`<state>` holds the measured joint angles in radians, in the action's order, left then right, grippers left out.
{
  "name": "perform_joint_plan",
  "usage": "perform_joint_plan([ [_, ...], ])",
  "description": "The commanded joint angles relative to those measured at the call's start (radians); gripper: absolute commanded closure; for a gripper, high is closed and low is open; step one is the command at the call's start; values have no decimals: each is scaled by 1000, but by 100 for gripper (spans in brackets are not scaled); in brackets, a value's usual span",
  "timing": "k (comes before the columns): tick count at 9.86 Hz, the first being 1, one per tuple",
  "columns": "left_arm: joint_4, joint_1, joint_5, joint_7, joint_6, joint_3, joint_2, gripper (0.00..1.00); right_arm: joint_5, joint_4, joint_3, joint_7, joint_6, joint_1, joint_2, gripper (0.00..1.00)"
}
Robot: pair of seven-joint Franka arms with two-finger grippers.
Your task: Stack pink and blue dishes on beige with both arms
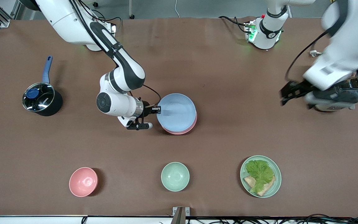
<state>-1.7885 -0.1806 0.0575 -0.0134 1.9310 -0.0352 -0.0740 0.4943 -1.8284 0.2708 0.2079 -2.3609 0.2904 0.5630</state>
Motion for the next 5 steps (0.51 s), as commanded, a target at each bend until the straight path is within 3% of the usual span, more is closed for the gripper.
perform_joint_plan([
  [1,61,30,12,-80,-190,-40,-39,0,13,-35,2,-1,-49,6,-2,89],
  [2,84,42,9,-83,-257,-42,-62,0,9,-35,2,-1,-52,9,15,67],
  [3,80,67,-10,-83,-265,-34,-90,0,6,-35,2,-5,-47,9,23,10],
  [4,89,75,-31,-74,-271,-5,-90,0,4,-35,2,-2,-34,1,8,0],
  [5,127,84,-54,-71,-273,21,-79,0,-6,-34,-4,-2,0,-8,-35,0],
])
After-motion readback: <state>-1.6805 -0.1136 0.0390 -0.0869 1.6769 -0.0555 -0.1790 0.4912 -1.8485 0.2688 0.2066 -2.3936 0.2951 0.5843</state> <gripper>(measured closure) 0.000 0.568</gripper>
